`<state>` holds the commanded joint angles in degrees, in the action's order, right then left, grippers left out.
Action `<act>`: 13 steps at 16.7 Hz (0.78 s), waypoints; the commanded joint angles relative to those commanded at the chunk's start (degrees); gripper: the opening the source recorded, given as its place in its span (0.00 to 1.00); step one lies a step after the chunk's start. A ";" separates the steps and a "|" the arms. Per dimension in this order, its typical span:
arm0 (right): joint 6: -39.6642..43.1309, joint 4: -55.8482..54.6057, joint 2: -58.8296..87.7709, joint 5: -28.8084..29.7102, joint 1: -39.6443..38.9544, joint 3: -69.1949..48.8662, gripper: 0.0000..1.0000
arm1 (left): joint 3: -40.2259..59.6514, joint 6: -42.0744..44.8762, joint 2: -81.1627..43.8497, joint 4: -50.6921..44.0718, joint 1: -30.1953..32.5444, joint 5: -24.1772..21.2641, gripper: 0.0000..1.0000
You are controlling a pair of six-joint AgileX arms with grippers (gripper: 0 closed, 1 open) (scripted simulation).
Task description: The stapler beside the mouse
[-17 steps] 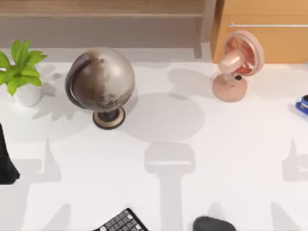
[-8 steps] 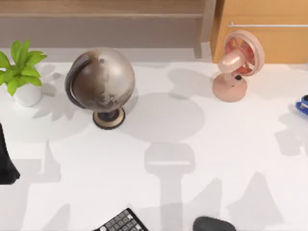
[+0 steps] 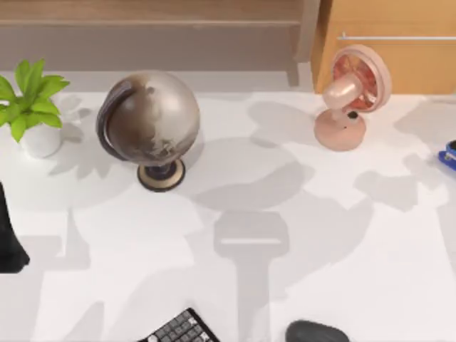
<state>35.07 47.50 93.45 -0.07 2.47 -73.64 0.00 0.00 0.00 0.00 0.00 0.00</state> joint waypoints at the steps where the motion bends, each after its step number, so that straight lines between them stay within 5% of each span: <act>1: 1.86 2.51 5.06 0.04 0.16 -3.98 1.00 | 0.00 0.00 0.00 0.00 0.00 0.00 1.00; 7: 10.53 14.15 27.10 0.24 0.90 -21.91 1.00 | 0.00 0.00 0.00 0.00 0.00 0.00 1.00; 13: 12.48 16.81 31.81 0.11 0.97 -25.80 1.00 | 0.00 0.00 0.00 0.00 0.00 0.00 1.00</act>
<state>47.55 64.31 125.26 0.04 3.44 -99.43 0.00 0.00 0.00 0.00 0.00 0.00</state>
